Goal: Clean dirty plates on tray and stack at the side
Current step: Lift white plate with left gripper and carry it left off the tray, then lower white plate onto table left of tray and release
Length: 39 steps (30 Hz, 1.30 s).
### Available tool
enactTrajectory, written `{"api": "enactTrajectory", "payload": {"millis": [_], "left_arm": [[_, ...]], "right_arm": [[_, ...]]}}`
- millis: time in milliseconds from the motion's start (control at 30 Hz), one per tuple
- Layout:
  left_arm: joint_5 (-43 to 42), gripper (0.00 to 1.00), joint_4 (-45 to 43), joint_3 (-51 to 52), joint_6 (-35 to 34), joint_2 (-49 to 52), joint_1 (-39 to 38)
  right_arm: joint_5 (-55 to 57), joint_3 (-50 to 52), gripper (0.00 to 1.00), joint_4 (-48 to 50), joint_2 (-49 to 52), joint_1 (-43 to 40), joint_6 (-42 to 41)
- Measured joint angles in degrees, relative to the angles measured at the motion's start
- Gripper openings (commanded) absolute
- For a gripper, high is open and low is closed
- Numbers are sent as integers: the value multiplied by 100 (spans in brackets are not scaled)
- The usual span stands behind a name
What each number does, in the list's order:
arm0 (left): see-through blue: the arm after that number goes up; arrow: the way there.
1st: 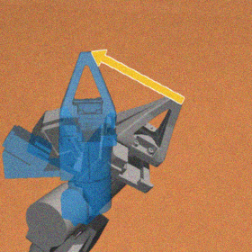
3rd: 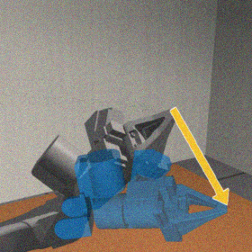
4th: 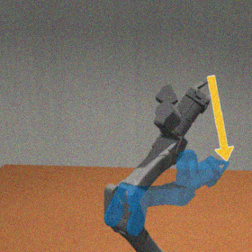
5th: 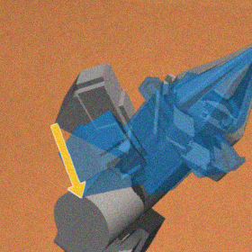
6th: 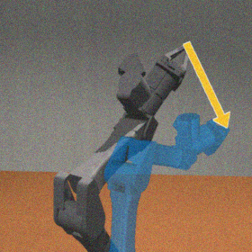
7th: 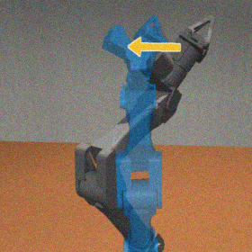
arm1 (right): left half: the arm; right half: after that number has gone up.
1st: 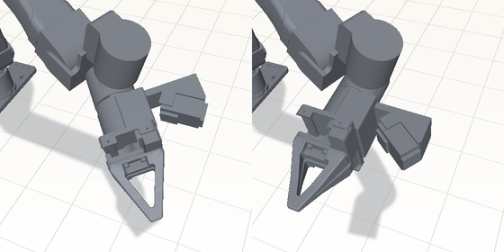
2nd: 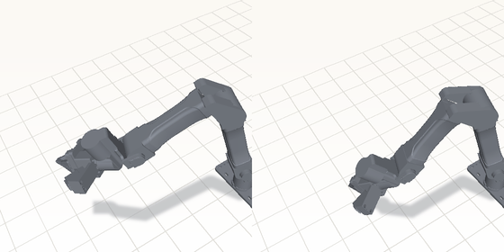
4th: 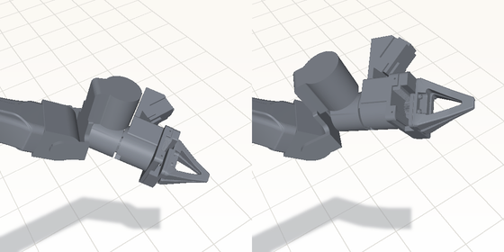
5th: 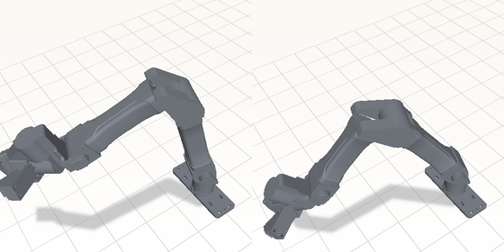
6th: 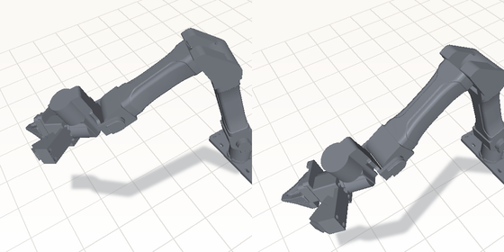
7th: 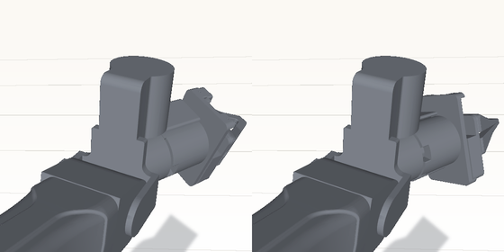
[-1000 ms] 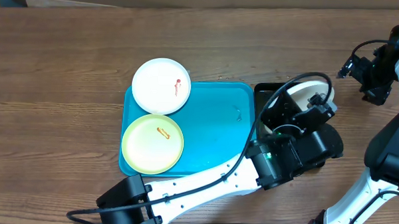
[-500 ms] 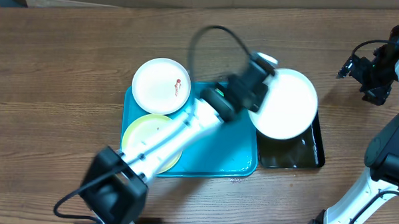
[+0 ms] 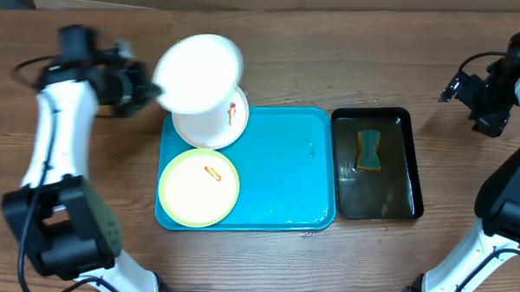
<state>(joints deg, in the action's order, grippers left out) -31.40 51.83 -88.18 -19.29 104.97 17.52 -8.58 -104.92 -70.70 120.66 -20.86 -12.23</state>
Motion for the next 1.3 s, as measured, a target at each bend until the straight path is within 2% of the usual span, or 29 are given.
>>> {"api": "enactTrajectory", "payload": {"millis": [267,400,600,767,833,900,967,1167,1300], "left_arm": [[1394,4,-39,129,35,0,1547],[1860,4,-387,601,-17,0,1818],[2245,4,-1351,1366,-87,0,1821],[2347,22,-1567,1554,-162,0,1810],[2352,43,-1574,1556,-170,0,1810],[2317,55,-1569,1556,-160,0,1810],[2159,58,-1526,1556,-133,0,1810],[1088,59,-1209,1556,-2,-7,1735],[640,58,-1032,1554,223,-96,1283]], "right_arm": [[2,0,100,2,0,0,2],[2,0,100,0,0,2,2],[2,0,100,0,0,0,2],[2,0,100,0,0,0,-2],[0,0,100,2,0,0,0],[0,0,100,4,0,0,0],[0,0,100,0,0,0,-4],[0,0,100,0,0,0,2],[0,0,100,4,0,0,0]]}}
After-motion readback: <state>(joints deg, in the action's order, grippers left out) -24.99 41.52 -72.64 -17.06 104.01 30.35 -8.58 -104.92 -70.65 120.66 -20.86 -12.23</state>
